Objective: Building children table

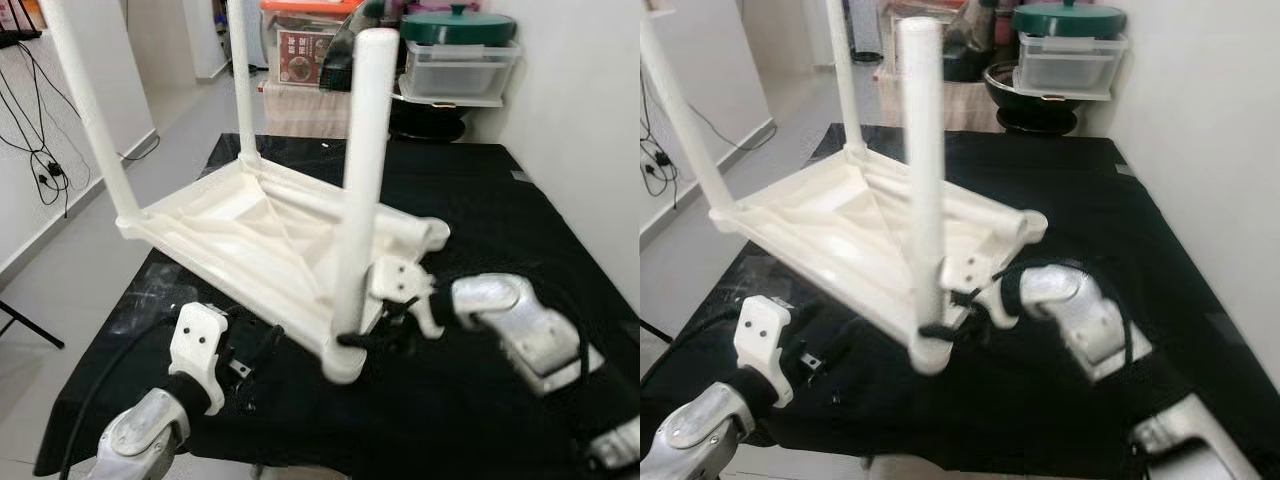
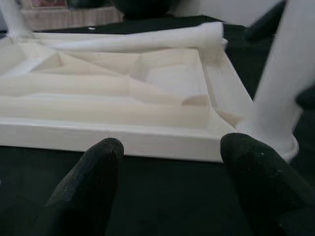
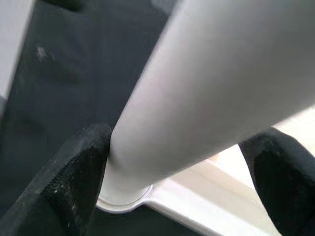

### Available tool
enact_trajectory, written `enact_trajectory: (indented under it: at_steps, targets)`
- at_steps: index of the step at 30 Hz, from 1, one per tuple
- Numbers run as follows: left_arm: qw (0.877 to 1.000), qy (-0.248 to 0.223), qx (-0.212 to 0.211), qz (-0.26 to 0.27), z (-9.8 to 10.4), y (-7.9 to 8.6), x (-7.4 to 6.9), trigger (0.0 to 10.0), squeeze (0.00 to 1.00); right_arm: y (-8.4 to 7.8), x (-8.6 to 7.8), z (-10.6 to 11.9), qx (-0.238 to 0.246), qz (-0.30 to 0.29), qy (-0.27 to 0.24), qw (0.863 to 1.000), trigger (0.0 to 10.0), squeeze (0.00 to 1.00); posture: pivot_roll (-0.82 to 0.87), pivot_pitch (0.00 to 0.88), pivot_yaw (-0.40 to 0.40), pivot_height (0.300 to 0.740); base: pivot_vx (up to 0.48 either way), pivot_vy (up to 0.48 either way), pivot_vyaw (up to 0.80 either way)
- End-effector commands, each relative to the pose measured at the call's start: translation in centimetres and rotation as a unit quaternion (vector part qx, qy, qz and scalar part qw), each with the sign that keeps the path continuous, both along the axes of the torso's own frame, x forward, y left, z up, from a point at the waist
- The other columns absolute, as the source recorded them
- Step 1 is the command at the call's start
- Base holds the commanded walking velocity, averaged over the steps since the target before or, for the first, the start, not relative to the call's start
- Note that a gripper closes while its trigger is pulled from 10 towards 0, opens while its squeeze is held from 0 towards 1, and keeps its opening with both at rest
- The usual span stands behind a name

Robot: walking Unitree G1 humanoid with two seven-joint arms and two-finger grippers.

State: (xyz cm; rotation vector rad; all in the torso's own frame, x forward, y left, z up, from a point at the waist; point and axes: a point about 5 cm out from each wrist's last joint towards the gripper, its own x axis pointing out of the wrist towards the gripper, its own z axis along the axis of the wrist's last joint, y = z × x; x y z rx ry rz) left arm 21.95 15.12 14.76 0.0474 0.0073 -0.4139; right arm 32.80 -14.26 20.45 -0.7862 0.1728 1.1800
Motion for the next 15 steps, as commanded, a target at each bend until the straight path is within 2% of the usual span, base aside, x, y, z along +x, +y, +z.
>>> enact_trajectory:
  at_steps: [1,5,11,15]
  targets:
    - [1.000,0.010,0.010,-0.001,-0.2,0.0,-0.7,10.0,0.00,-2.3,2.0,1.4,-0.062,-0.049,-0.030,0.996,10.0,0.00,0.04,0.067,-0.081,0.740,0.000,0.000,0.00]
    - [1.000,0.018,0.012,0.004,-0.5,0.0,-1.4,10.0,0.00,-3.0,2.5,2.6,-0.071,-0.031,-0.017,0.997,10.0,0.00,0.05,0.085,-0.100,0.740,0.000,0.000,0.00]
    - [1.000,0.020,0.015,0.013,-0.6,0.3,-1.7,10.0,0.00,-2.9,2.5,3.1,-0.060,0.000,-0.006,0.998,10.0,0.00,0.05,0.090,-0.106,0.740,0.000,0.000,0.00]
    - [1.000,0.015,0.017,0.007,-0.3,0.0,-1.5,10.0,0.00,-1.3,1.3,1.5,-0.048,0.053,0.024,0.997,10.0,0.00,0.05,0.089,-0.102,0.740,0.000,0.000,0.00]
